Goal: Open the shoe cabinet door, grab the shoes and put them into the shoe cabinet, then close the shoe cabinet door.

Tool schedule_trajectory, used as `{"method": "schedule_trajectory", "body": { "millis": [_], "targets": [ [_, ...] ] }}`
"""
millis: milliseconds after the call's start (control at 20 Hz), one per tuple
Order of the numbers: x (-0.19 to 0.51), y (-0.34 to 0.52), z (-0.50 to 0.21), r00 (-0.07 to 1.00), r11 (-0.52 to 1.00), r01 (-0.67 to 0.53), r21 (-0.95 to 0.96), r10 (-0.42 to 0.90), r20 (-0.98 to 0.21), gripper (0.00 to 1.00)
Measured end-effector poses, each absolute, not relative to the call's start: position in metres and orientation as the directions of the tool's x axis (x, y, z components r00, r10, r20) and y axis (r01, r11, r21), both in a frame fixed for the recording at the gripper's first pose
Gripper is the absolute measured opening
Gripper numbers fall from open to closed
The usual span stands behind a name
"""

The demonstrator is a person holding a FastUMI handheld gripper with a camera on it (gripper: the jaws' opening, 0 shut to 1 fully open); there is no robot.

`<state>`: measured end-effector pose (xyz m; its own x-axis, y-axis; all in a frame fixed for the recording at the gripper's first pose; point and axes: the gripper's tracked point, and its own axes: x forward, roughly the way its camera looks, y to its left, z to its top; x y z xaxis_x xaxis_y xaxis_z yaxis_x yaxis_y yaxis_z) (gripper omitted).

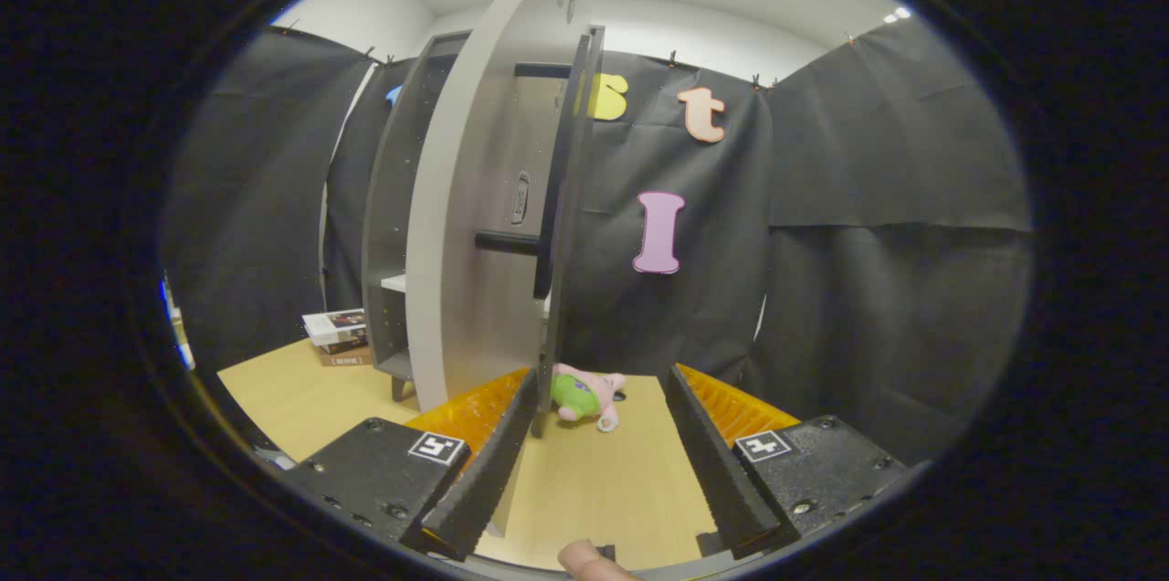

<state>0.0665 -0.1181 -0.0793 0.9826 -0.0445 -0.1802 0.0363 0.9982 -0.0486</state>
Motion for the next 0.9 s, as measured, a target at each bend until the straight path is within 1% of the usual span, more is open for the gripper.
{"method": "schedule_trajectory", "body": {
  "millis": [150, 250, 400, 600, 800, 900],
  "targets": [
    [0.070, -0.105, -0.087, 0.985, 0.999, -0.011, 0.046, 0.019, -0.171, 0.93],
    [0.071, -0.096, -0.093, 0.988, 0.999, -0.019, 0.046, 0.026, -0.155, 0.93],
    [0.069, -0.081, -0.111, 0.987, 1.000, -0.007, 0.024, 0.011, -0.158, 0.93],
    [0.072, -0.053, -0.118, 0.987, 1.000, -0.026, 0.004, 0.026, -0.158, 0.93],
    [0.082, -0.020, -0.136, 0.974, 0.996, -0.086, 0.022, 0.089, -0.208, 0.93],
    [0.089, -0.009, -0.144, 0.965, 0.992, -0.102, 0.069, 0.116, -0.237, 0.93]
  ]
}}
